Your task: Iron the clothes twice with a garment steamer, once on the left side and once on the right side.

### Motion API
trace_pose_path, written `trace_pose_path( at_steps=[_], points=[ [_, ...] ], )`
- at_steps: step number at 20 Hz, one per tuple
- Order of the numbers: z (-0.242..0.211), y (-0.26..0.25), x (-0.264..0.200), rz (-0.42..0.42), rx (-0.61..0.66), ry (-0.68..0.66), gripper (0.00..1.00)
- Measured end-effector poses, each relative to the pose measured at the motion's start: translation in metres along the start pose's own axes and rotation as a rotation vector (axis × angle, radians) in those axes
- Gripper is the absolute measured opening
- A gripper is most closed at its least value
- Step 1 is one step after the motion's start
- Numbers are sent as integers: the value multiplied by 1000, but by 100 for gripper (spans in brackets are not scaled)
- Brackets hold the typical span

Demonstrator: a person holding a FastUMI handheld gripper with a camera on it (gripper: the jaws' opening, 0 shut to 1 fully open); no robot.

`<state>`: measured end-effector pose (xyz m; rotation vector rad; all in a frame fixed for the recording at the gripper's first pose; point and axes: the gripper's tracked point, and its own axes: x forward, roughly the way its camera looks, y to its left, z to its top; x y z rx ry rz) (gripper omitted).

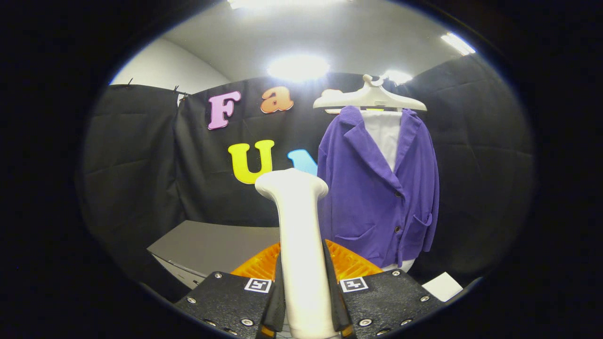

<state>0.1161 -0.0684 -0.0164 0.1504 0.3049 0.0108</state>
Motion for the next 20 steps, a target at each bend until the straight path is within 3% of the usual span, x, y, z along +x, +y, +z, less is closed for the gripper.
trace_pose_path(
  at_steps=[11,20],
  points=[
    [44,-78,4,-168,-3,-113,38],
    [63,-88,49,-255,-76,-134,38]
  ],
)
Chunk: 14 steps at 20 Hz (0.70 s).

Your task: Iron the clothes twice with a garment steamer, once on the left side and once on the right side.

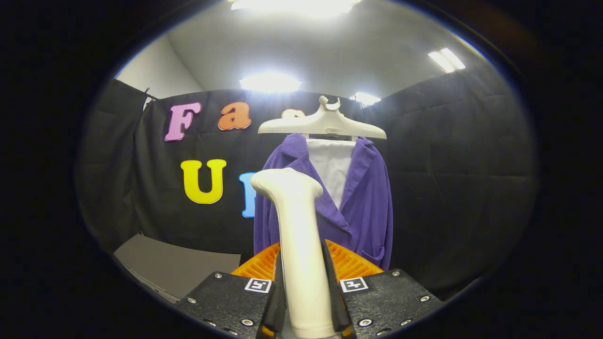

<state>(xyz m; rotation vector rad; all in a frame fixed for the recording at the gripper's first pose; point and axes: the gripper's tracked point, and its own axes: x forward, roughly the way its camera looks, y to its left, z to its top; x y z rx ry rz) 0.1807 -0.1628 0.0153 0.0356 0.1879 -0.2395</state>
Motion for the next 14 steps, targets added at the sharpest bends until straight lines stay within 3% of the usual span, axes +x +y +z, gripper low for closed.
trace_pose_path(
  at_steps=[8,14],
  points=[
    [14,-1,56,-53,10,-58,38],
    [-18,-9,82,-69,28,-42,39]
  ],
)
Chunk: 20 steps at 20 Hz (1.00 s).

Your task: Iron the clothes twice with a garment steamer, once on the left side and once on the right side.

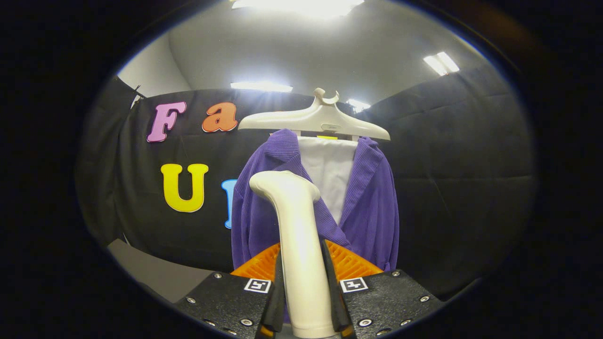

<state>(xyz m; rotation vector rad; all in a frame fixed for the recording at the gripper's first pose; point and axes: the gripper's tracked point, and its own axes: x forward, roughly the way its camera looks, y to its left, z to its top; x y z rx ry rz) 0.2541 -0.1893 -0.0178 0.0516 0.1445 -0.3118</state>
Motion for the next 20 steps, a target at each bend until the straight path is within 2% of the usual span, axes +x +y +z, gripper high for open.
trace_pose_path(
  at_steps=[7,15,20],
  points=[
    [-36,-13,-4,5,-14,20,39],
    [-134,-22,-15,52,-103,191,39],
    [-174,-24,-24,55,-83,241,39]
  ],
)
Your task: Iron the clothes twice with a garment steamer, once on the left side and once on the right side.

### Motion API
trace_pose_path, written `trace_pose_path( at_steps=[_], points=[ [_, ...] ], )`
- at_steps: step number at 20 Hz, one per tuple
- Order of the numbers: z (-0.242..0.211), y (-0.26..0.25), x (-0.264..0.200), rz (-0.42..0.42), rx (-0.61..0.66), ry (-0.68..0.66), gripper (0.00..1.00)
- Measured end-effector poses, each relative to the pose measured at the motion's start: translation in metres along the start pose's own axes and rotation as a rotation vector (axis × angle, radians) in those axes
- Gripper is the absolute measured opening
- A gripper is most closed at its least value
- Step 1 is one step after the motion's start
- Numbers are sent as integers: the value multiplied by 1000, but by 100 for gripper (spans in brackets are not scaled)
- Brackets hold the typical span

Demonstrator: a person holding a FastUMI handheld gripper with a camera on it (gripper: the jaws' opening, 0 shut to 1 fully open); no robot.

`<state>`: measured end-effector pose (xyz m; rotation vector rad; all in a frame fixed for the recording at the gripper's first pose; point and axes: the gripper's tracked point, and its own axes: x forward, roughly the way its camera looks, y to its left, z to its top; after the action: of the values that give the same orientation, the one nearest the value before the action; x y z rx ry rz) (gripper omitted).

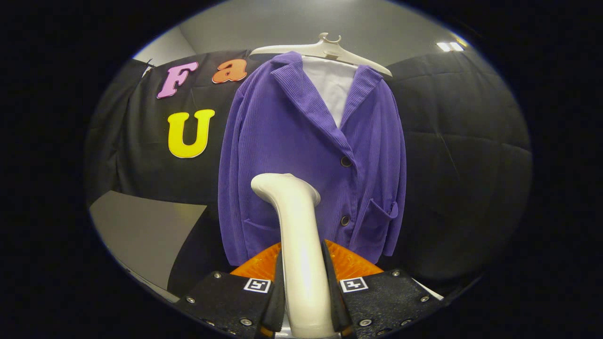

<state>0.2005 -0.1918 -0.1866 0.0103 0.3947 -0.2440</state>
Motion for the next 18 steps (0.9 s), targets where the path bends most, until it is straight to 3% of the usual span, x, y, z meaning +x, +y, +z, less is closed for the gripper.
trace_pose_path(
  at_steps=[14,18],
  points=[
    [-92,7,-1,-30,55,103,39],
    [-134,14,-4,-27,-8,200,39]
  ],
)
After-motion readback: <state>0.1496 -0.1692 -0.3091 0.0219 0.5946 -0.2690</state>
